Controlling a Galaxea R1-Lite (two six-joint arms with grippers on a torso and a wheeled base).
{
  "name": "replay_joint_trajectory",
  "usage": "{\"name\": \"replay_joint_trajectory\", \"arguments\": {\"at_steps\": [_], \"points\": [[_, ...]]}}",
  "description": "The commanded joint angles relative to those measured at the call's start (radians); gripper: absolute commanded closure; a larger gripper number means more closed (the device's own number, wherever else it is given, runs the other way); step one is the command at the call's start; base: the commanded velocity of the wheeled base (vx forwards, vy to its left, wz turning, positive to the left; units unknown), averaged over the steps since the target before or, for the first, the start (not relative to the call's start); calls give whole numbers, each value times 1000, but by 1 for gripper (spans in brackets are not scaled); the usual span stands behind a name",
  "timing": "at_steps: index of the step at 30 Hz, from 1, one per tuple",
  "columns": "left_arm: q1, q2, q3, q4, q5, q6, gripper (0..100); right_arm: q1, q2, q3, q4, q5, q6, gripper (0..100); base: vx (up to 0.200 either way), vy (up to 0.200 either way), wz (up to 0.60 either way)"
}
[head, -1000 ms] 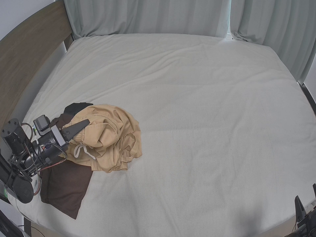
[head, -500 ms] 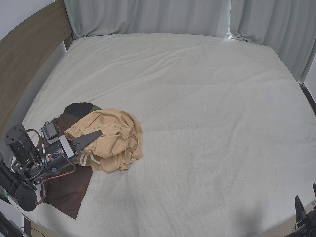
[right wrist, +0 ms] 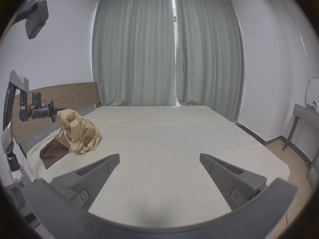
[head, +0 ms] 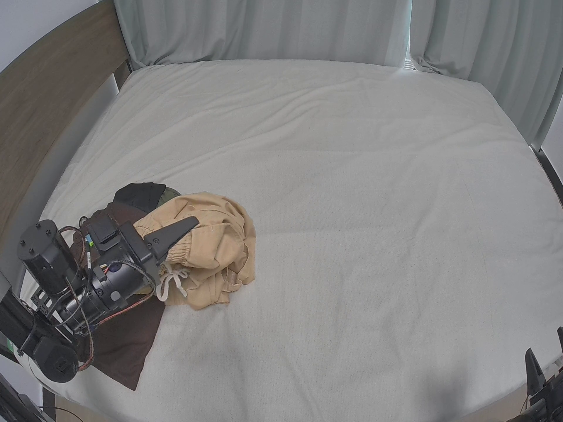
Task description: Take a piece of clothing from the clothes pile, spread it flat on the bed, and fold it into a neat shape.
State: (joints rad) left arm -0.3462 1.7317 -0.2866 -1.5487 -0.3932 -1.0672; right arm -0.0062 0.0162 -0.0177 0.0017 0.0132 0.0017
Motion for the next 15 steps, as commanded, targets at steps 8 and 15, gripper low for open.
{"name": "replay_joint_trajectory", "arguments": {"at_steps": [8,15], "points": [[-214,-1,-86,-1,208,-33,100,0,-10,18,0,1,0,0,0,0,0],[-287,-11,-125,1,257,-33,100,0,-12,18,0,1,0,0,0,0,0]]}}
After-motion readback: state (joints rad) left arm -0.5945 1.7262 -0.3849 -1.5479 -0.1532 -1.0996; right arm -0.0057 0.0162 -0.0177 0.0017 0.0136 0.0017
